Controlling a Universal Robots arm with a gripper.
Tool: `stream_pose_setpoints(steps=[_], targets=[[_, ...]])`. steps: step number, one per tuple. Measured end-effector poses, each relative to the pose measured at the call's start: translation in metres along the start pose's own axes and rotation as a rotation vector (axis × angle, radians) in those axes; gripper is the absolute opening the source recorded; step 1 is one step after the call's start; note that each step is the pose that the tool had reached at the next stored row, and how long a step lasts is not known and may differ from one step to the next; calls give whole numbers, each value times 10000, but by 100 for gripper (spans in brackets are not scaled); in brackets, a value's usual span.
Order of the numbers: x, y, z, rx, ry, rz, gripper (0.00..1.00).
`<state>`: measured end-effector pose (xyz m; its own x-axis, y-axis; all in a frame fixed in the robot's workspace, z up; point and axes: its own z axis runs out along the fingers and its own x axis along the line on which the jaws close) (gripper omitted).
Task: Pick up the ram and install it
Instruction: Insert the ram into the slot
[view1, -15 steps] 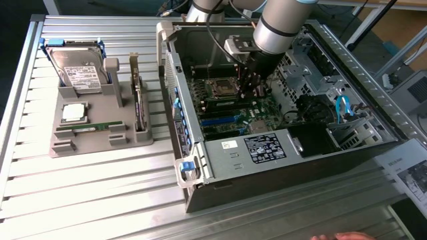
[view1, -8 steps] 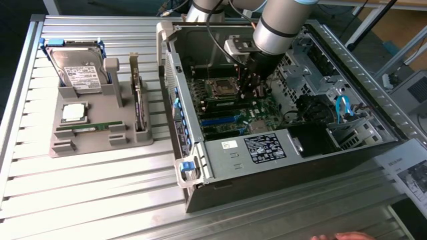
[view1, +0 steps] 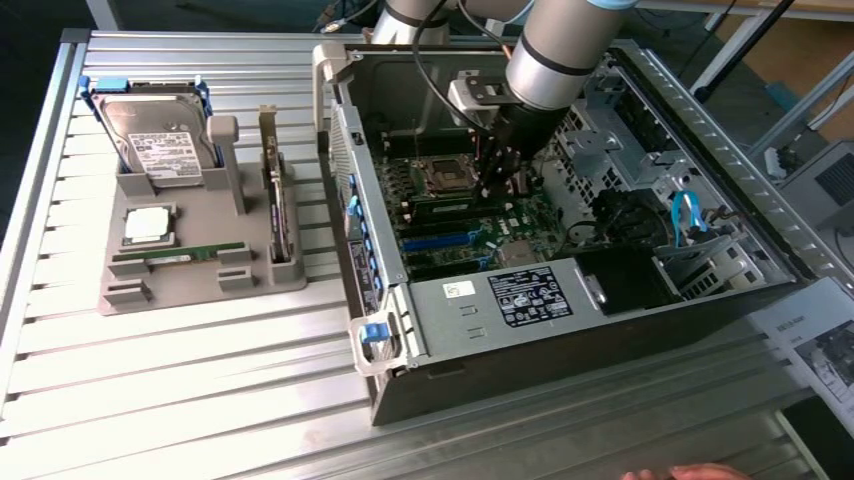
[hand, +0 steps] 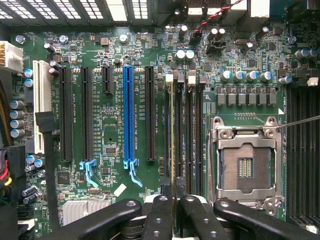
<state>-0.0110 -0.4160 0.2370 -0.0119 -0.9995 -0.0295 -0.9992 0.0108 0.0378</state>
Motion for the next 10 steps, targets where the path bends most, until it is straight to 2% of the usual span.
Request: stream_pose_setpoints(steps=[10], targets=[[-2, -2, 0, 0, -1, 2, 12]])
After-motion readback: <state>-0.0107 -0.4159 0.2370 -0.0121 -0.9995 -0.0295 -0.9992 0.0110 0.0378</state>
